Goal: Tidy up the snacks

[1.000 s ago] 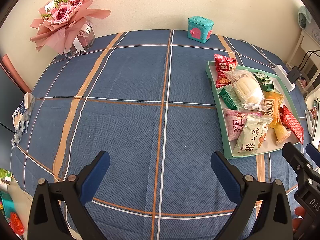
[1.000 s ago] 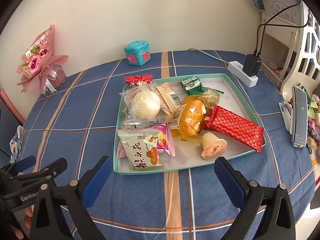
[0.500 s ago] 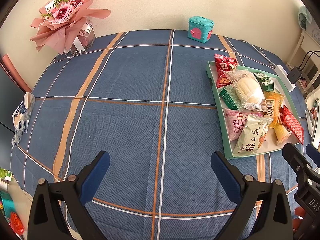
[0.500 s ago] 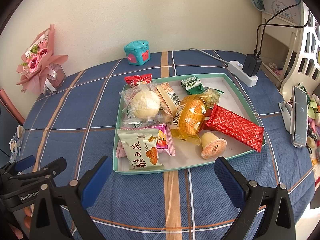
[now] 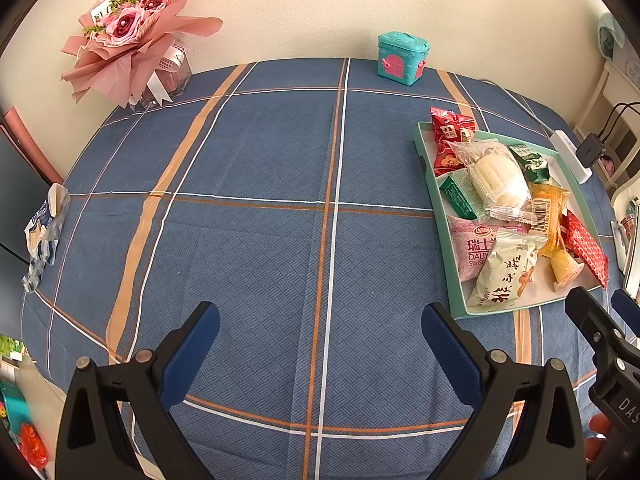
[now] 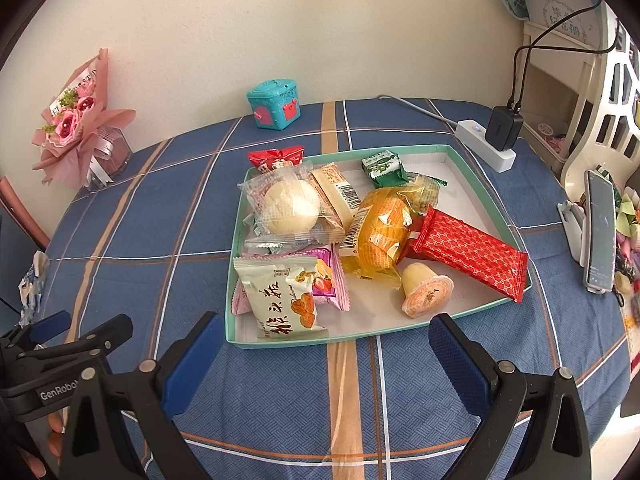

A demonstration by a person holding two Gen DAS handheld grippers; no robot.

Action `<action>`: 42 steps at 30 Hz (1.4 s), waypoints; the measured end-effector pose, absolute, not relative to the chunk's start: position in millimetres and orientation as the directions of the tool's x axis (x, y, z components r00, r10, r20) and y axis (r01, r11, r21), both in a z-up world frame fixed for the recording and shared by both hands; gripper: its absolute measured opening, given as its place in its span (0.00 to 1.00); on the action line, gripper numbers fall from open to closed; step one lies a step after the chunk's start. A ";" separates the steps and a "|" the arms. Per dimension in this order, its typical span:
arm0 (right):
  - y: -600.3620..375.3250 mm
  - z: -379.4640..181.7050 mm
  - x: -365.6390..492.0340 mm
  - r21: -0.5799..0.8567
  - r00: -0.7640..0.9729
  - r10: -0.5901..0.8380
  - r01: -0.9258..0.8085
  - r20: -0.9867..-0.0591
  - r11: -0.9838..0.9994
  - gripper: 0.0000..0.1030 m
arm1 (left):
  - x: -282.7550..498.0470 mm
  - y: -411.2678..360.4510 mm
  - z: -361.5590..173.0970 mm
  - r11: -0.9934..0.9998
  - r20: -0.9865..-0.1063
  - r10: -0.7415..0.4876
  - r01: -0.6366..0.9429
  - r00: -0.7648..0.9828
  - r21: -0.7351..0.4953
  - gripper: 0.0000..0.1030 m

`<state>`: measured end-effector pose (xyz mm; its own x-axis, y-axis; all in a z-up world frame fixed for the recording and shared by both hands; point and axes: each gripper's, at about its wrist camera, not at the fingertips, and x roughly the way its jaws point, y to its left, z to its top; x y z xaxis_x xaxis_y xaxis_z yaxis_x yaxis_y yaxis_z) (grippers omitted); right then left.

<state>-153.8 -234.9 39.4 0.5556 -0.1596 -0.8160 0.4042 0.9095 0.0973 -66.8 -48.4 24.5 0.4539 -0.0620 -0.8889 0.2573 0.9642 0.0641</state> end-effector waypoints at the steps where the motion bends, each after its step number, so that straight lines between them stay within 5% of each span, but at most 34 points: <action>1: -235.0 39.5 -153.9 0.097 0.556 -0.159 0.404 -0.816 0.910 1.00 | -66.6 -48.4 24.4 0.964 -0.889 -0.062 0.258 0.453 0.064 0.98; 42: -234.3 39.5 -152.3 0.093 0.550 -0.161 0.406 -0.820 0.909 1.00 | -66.5 -46.9 23.0 0.969 -0.891 -0.060 0.241 0.450 0.056 0.98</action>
